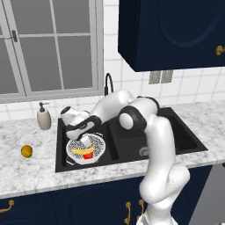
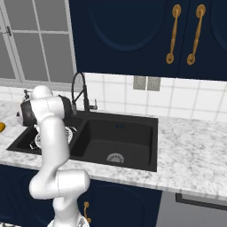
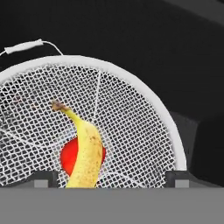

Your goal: Put the colander in the sink, put the apple, mango, banana in the colander, and turn on the sink faucet and pour water over the colander.

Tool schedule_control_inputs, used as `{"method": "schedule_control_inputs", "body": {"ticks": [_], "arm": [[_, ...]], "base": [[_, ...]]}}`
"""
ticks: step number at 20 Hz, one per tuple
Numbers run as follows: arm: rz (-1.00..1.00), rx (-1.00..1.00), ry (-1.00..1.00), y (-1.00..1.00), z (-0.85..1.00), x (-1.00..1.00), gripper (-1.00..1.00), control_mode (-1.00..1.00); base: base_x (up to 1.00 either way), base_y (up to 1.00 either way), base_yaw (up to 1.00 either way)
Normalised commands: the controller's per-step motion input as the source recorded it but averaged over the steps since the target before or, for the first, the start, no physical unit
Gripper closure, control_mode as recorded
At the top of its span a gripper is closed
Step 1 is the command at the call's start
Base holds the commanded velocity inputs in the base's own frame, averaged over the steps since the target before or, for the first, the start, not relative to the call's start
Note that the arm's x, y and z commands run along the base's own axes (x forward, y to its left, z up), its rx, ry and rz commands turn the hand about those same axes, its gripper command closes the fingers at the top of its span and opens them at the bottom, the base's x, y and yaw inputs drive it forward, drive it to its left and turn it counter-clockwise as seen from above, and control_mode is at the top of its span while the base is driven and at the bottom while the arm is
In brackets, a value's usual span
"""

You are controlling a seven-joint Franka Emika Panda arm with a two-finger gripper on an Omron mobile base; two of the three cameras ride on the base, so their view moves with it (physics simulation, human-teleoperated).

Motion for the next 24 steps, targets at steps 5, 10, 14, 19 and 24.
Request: {"method": "schedule_control_inputs", "body": {"ticks": [5,10,14,19,24], "arm": [[0.07,0.09,-0.03,0.08,0.51,-0.68,-1.00,-1.00],[0.39,0.12,-0.08,-0.09,0.26,-0.74,-1.00,-1.00],[0.70,0.12,0.00,0.01,0.46,-0.42,-1.00,-1.00],[0.84,0.15,0.21,0.23,0.41,-0.20,-1.00,-1.00],[0.63,0.02,0.16,0.49,0.43,0.01,-1.00,-1.00]], "base": [[0.00,0.00,0.00],[0.00,0.00,0.00],[0.00,0.00,0.00],[0.00,0.00,0.00],[0.00,0.00,0.00]]}}
